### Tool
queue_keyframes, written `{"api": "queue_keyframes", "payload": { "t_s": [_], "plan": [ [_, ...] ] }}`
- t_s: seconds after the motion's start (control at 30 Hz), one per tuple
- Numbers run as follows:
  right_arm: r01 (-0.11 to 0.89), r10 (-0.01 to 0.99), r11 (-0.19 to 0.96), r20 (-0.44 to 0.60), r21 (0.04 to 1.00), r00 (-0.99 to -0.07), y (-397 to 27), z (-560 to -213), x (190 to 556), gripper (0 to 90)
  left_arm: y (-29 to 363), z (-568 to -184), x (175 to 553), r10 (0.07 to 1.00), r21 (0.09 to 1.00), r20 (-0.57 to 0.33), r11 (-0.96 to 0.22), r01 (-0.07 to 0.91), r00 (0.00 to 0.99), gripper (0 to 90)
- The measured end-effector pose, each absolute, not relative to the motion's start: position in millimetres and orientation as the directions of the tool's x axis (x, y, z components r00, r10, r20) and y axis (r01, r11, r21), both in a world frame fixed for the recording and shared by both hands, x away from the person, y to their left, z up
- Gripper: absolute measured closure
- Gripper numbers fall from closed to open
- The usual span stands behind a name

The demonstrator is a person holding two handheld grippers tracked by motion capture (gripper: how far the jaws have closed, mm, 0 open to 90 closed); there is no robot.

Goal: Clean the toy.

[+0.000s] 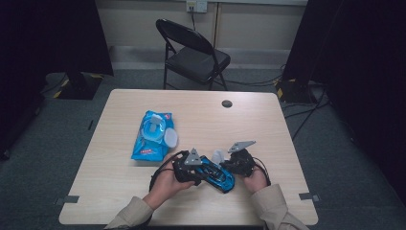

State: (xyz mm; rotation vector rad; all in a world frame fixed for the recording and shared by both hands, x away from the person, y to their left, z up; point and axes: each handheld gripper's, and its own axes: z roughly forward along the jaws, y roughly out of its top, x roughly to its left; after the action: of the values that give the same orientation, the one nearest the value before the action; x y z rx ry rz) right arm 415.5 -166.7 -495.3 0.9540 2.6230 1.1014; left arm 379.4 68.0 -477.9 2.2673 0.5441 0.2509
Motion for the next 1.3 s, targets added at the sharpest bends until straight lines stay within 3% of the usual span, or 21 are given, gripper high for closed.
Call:
{"api": "queue_keyframes", "payload": {
  "t_s": [1.3],
  "plan": [
    [0.517, 0.613, 0.489, 0.145, 0.702, -0.777, -197, -498, 393, 83.9, 65, -478, 378, 0.450, 0.737, 0.007, -0.606, 0.300, 0.893, 47.0]
  ]
}}
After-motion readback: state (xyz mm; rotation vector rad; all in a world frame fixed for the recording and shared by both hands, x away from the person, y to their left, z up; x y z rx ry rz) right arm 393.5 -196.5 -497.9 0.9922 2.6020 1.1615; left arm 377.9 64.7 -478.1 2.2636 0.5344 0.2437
